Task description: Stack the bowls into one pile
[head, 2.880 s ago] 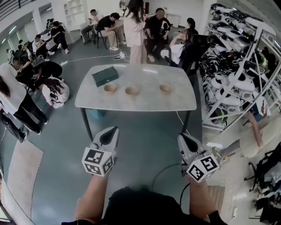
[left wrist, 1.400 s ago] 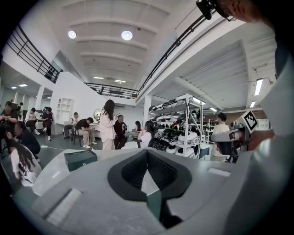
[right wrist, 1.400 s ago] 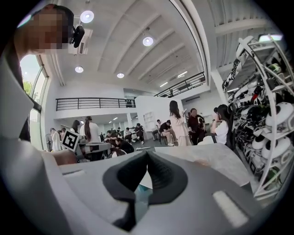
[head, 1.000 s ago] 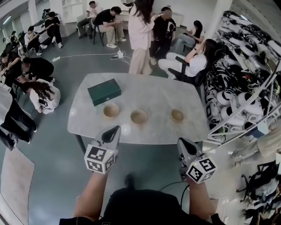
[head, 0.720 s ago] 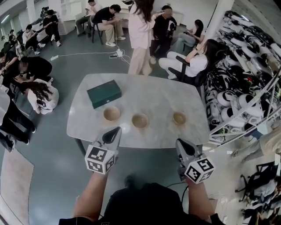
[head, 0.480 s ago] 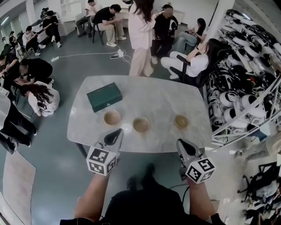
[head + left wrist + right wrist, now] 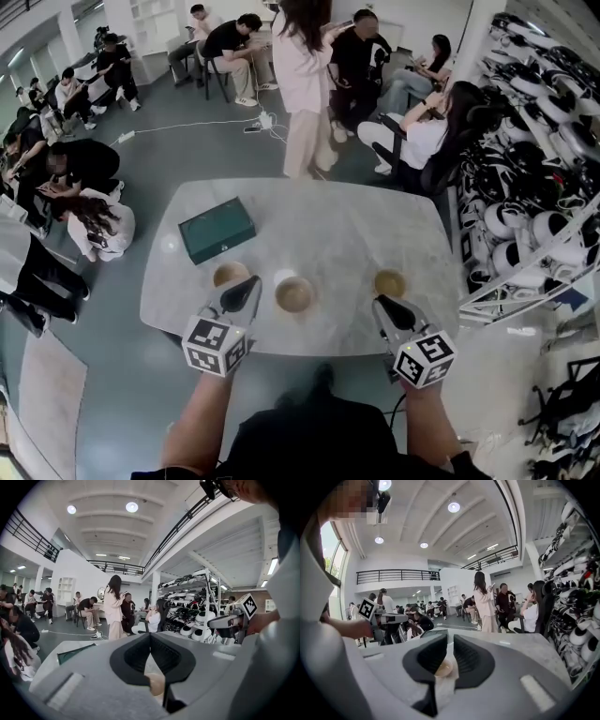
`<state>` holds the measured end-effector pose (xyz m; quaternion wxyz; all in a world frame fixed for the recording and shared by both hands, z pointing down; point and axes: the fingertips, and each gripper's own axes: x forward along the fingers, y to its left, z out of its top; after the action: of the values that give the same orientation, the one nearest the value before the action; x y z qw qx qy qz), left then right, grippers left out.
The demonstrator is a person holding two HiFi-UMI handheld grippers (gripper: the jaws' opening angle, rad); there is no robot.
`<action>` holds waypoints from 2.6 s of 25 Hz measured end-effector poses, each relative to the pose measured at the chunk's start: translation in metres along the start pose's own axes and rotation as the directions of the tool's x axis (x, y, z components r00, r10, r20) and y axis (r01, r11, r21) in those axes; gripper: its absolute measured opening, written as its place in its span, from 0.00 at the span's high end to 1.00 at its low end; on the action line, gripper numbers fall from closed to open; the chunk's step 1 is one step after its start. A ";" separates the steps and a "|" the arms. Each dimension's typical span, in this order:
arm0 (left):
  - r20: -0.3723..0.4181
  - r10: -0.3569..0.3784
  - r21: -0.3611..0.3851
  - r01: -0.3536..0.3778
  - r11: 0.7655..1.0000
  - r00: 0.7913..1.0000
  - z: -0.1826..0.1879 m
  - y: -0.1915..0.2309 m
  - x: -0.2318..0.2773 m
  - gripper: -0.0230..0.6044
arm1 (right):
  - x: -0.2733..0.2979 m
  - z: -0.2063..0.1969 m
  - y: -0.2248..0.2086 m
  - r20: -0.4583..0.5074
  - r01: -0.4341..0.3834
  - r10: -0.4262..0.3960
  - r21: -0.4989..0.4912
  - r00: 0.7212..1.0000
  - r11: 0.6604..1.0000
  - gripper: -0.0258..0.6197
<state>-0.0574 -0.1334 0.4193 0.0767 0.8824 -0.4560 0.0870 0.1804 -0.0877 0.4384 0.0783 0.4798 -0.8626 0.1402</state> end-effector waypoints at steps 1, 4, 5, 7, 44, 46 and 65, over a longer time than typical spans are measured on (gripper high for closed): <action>-0.001 0.006 -0.002 -0.006 1.000 1.000 0.003 0.000 0.011 0.95 | 0.006 0.000 -0.012 -0.009 -0.007 0.007 -0.002 1.000 1.000 0.89; -0.014 0.030 -0.017 -0.031 0.999 0.999 0.005 -0.001 0.041 0.95 | 0.023 -0.005 -0.045 -0.047 -0.037 0.037 -0.003 0.998 0.999 0.85; -0.021 0.041 -0.021 -0.042 0.999 0.999 0.004 -0.001 0.048 0.95 | 0.027 -0.010 -0.054 -0.064 -0.050 0.050 -0.002 0.997 0.999 0.82; -0.032 0.061 -0.024 -0.062 0.998 0.998 0.001 -0.004 0.057 0.95 | 0.031 -0.022 -0.067 -0.103 -0.073 0.073 0.000 0.992 0.997 0.78; -0.191 -0.048 -0.090 0.031 0.995 0.980 -0.071 -0.001 0.150 0.95 | 0.109 -0.230 -0.189 -0.742 -0.138 -0.076 -0.223 0.666 0.965 0.62; -0.196 -0.045 -0.089 0.028 0.996 0.980 -0.072 -0.001 0.150 0.95 | 0.109 -0.237 -0.193 -0.757 -0.145 -0.089 -0.237 0.647 0.961 0.65; -0.170 0.062 -0.065 -0.074 0.995 0.983 -0.060 -0.012 0.121 0.95 | 0.098 -0.199 -0.205 -0.687 -0.138 -0.110 -0.295 0.718 0.946 0.93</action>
<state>0.0161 -0.2091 0.5039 0.1429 0.8525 -0.4807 0.1473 0.3033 -0.2063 0.6874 0.4732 0.3654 -0.7841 0.1665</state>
